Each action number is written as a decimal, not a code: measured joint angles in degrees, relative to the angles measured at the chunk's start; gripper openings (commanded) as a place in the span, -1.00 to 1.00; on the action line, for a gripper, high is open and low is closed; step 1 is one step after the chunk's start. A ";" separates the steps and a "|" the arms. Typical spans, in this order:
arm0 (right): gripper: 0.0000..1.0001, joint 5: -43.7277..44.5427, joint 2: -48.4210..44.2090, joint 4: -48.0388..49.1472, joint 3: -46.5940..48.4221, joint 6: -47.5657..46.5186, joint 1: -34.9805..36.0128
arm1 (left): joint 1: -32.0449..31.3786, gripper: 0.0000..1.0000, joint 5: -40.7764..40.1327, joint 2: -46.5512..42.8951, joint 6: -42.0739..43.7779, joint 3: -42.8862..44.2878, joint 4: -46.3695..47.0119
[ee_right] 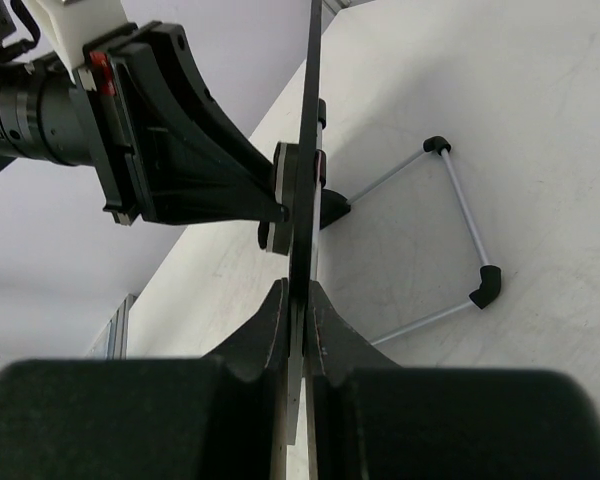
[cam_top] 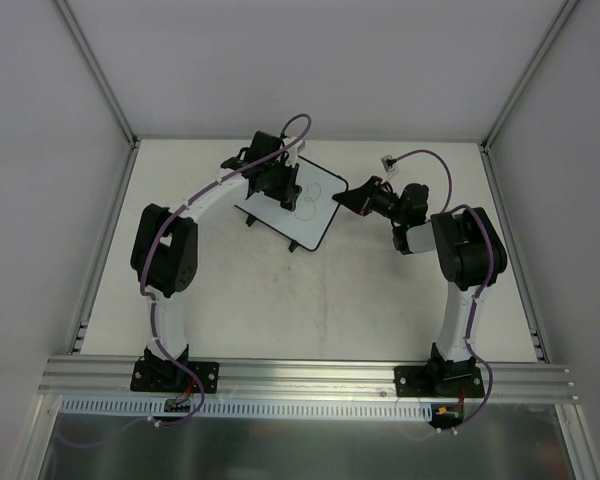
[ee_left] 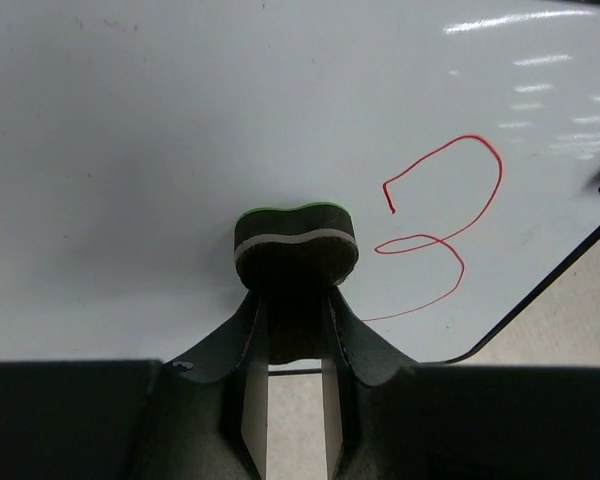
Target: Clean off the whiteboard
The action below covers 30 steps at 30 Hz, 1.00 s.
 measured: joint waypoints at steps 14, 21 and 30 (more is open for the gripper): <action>-1.00 -0.17 0.00 0.09 0.00 -0.09 0.00 | 0.15 -1.00 0.26 -5.25 -3.48 -15.34 5.31; -1.00 -0.31 -0.11 0.11 -0.02 -0.24 0.00 | 0.13 -1.00 1.27 -6.32 -5.35 -19.23 6.36; -1.00 -0.48 -0.11 0.50 -0.02 -0.26 0.02 | 0.11 -1.00 1.73 -7.04 -6.36 -23.47 6.54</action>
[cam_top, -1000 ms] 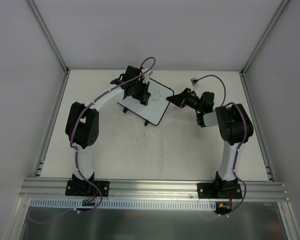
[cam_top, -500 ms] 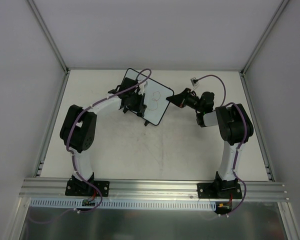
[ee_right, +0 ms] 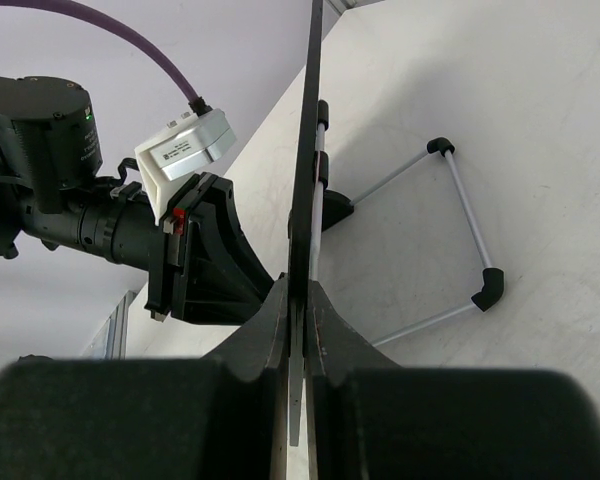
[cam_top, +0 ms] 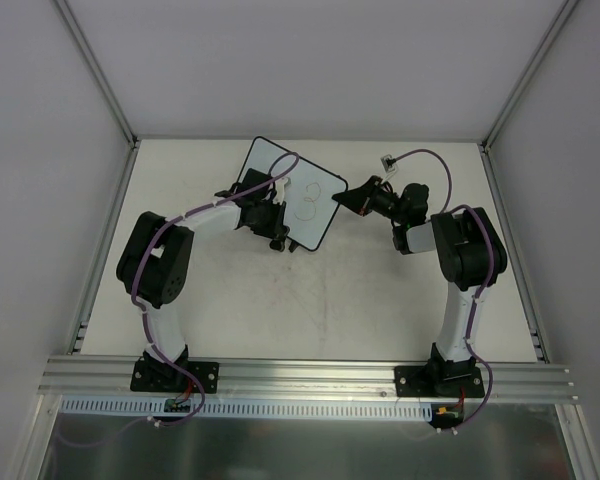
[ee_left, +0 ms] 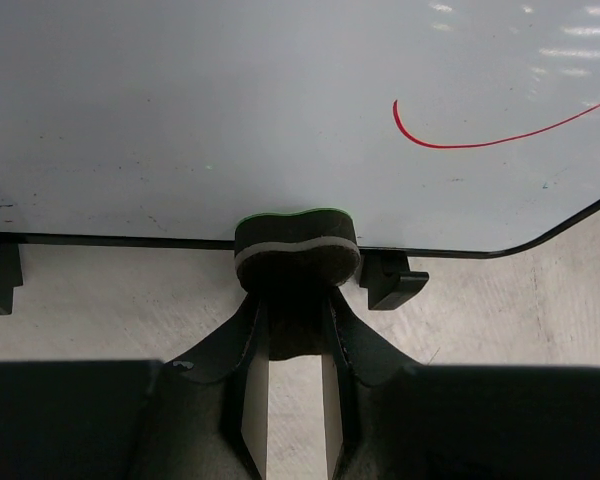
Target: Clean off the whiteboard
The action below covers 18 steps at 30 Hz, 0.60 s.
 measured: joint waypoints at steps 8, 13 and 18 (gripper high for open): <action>-1.00 -0.09 0.00 0.09 0.00 -0.02 0.00 | -0.02 -1.00 0.09 0.04 -0.11 2.10 -2.27; -1.00 -0.15 0.00 0.11 0.00 -0.02 0.00 | -0.09 -1.00 0.11 0.94 0.07 6.78 -2.95; -1.00 -0.11 0.00 0.09 0.00 -0.02 0.00 | -0.07 -1.00 0.79 3.04 0.09 12.07 -3.74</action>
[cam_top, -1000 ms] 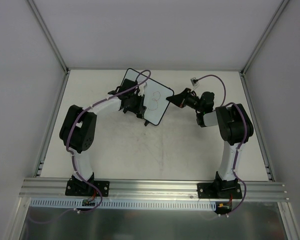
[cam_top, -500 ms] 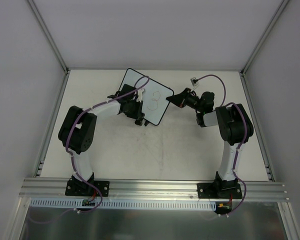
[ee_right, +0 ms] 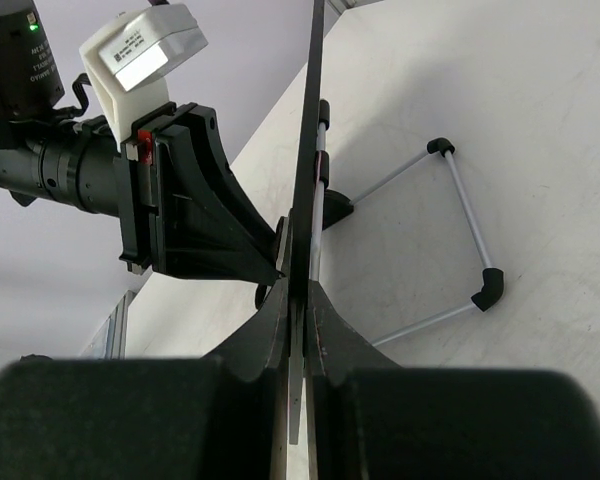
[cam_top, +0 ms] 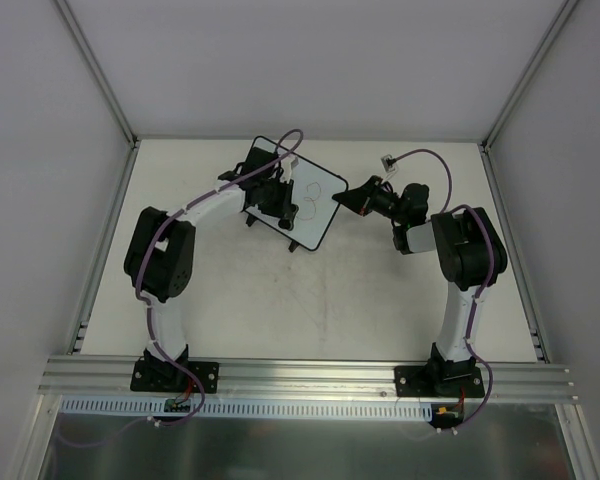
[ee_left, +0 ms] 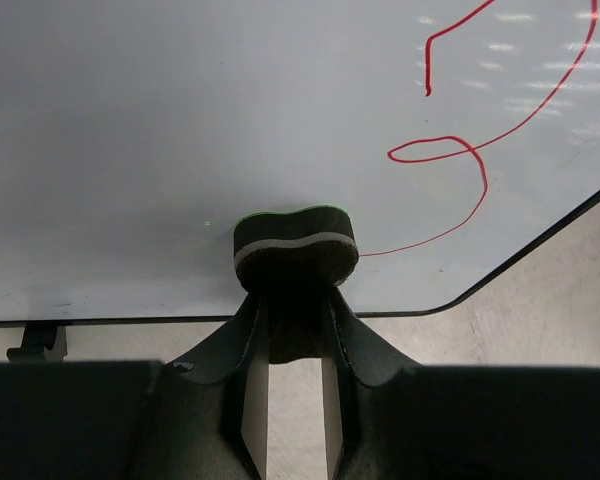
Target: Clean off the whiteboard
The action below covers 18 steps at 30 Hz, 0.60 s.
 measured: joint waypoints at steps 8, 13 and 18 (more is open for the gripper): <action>-1.00 0.42 0.00 -0.37 0.00 0.04 -0.11 | 0.02 -1.00 1.99 3.34 0.00 6.73 -4.31; -1.00 0.50 0.00 -0.59 0.00 0.09 -0.11 | 0.00 -1.00 2.23 5.16 0.00 12.37 -5.77; -1.00 0.37 0.00 -0.59 0.00 0.09 -0.09 | -0.02 -1.00 2.21 7.10 0.04 18.60 -5.20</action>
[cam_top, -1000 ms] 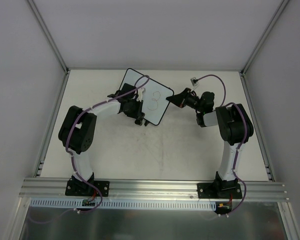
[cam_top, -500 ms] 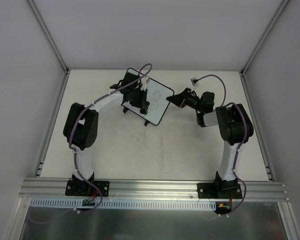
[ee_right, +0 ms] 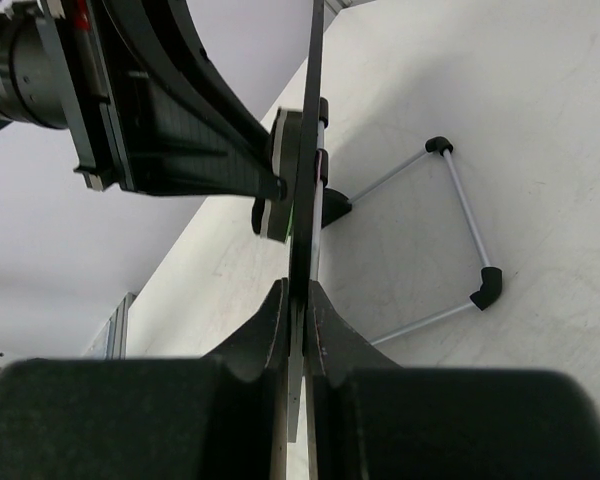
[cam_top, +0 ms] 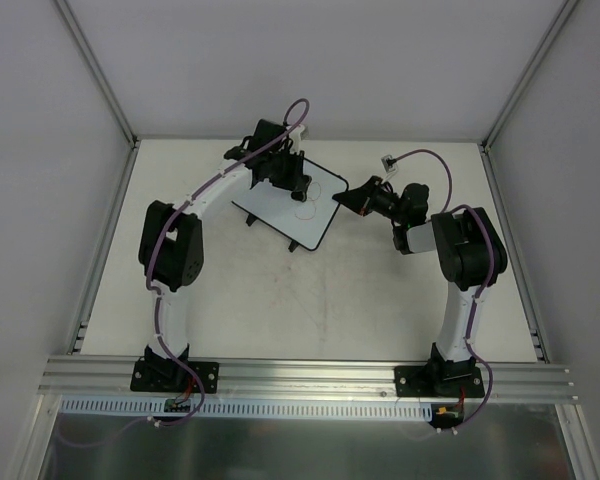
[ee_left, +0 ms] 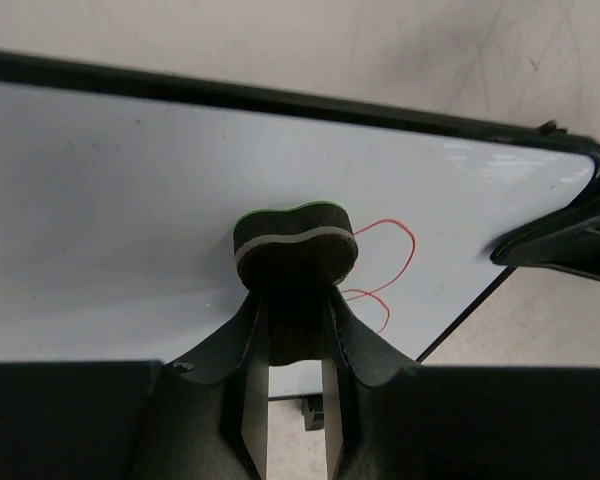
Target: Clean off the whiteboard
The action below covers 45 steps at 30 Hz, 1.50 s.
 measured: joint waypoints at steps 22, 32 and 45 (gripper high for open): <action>-1.00 0.24 0.00 -0.87 0.00 0.24 0.04 | -1.88 -1.00 -3.30 0.74 0.39 1.64 6.21; -1.00 0.02 -0.07 -0.79 0.00 0.17 0.07 | -2.40 -1.00 -5.95 -5.99 -2.10 -13.88 12.26; -1.00 -0.33 -0.28 -0.74 0.00 -0.24 0.11 | -3.39 -1.00 -7.93 -12.61 -5.25 -32.57 22.01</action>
